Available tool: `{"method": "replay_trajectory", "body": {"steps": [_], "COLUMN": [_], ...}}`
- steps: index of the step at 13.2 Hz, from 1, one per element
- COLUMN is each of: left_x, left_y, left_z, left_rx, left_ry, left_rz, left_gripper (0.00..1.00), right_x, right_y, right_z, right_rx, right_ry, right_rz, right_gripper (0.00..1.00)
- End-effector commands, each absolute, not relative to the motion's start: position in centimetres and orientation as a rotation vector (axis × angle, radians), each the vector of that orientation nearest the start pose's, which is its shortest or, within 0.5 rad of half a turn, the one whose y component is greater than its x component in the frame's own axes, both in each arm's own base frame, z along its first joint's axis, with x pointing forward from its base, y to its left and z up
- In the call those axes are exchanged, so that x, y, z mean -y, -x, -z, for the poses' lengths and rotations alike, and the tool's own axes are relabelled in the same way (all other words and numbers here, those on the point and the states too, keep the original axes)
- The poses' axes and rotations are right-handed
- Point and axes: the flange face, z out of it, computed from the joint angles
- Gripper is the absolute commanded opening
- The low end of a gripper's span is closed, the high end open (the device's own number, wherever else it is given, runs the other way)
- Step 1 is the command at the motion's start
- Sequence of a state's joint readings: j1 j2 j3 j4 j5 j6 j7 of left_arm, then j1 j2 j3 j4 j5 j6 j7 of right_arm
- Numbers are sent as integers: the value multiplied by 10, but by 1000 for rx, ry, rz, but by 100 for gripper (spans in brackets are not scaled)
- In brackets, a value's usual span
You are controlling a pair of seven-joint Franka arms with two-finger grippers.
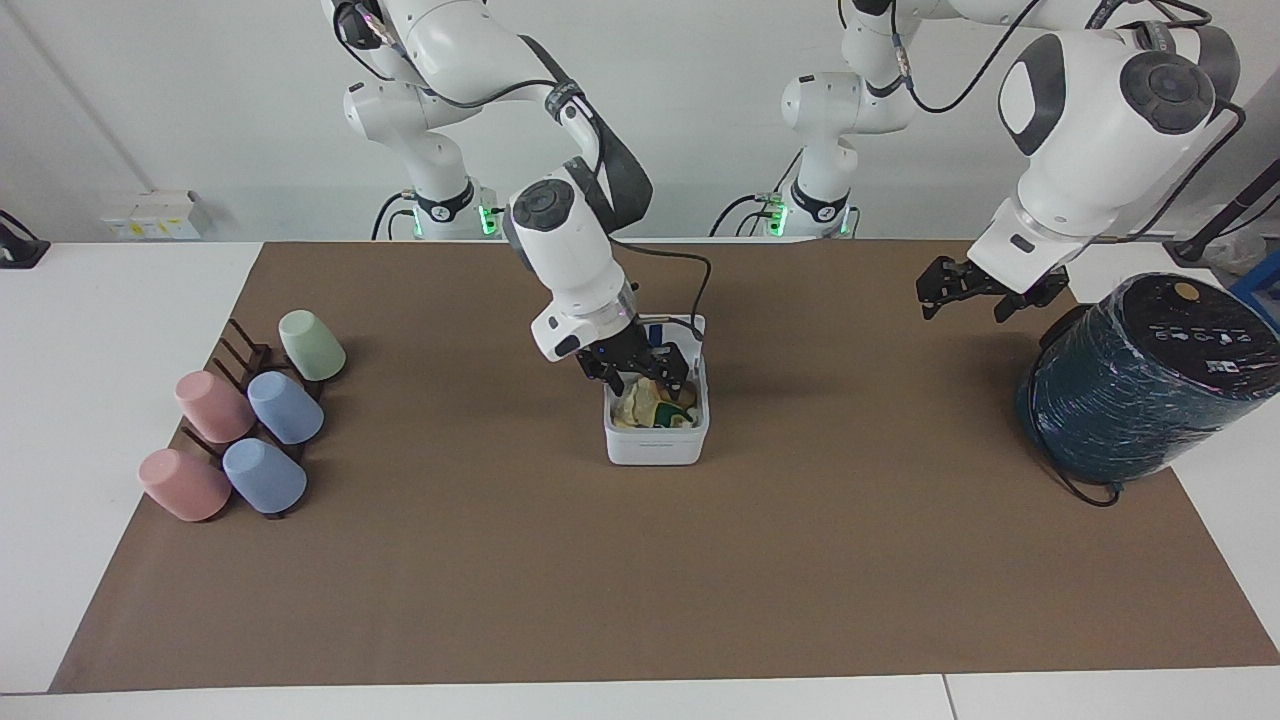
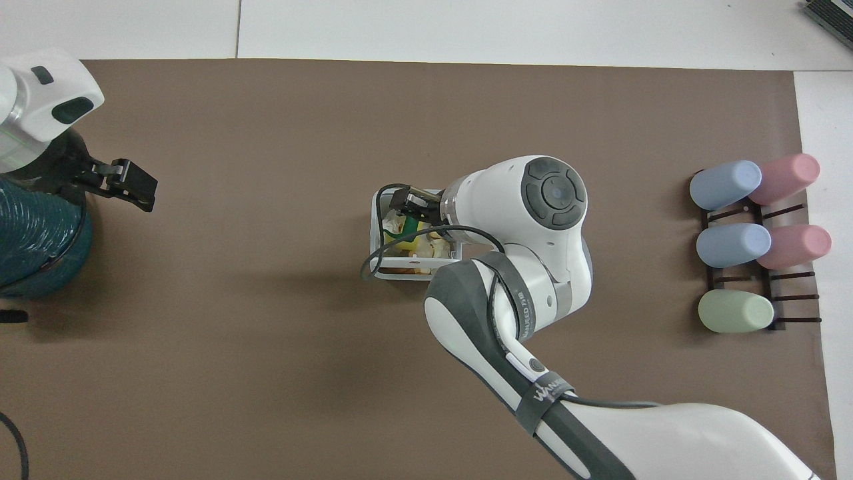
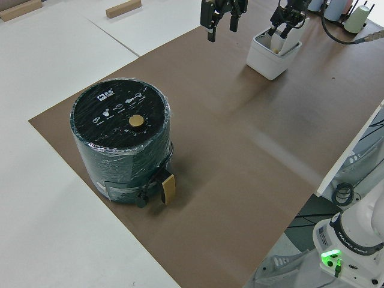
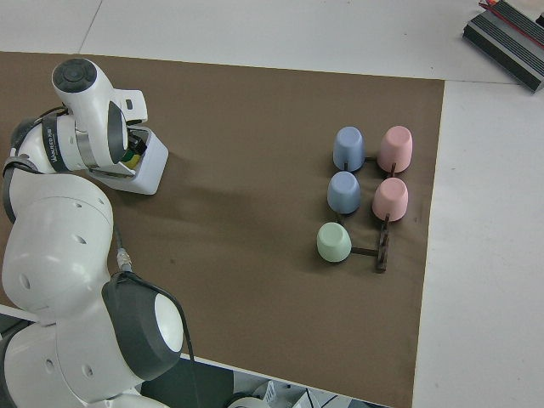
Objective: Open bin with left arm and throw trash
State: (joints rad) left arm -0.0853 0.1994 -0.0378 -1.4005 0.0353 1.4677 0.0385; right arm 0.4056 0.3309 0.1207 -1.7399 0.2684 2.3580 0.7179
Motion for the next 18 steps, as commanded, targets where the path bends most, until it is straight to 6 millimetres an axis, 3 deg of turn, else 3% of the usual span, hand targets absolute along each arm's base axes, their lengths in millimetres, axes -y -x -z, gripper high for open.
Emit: {"method": "replay_trajectory", "body": {"steps": [1,2,5,9,11,14,17,18], "left_x": [66,66,69,69,69,70,71,71], "left_y": [-597,-598,-604,-605,-604,-604,-604,-604], "left_z": [-583,-584,-584,-579,-578,-578,-580,-579], "left_rx": [-264,-265,-270,-276,-281,-281,-286,-286], "left_ry": [3078,3081,3095,3097,3096,3094,3094,3096], "left_rz": [-137,-111,-43,-31,-41,-41,-31,-36], "left_gripper": [100,100,100,100,100,100,100,100], "right_x": [-305,-290,-211,-117,-73,-31,-4,-4], "right_y": [-584,-587,-601,-604,-596,-576,-557,-554], "right_z": [-469,-481,-507,-516,-528,-556,-587,-600], "right_rx": [-510,-516,-455,-299,-233,-171,-215,-174], "right_ry": [2712,2726,2910,3063,3117,3165,3168,3172], "right_rz": [211,247,365,267,197,141,81,65], "right_gripper": [100,100,100,100,100,100,100,100]}}
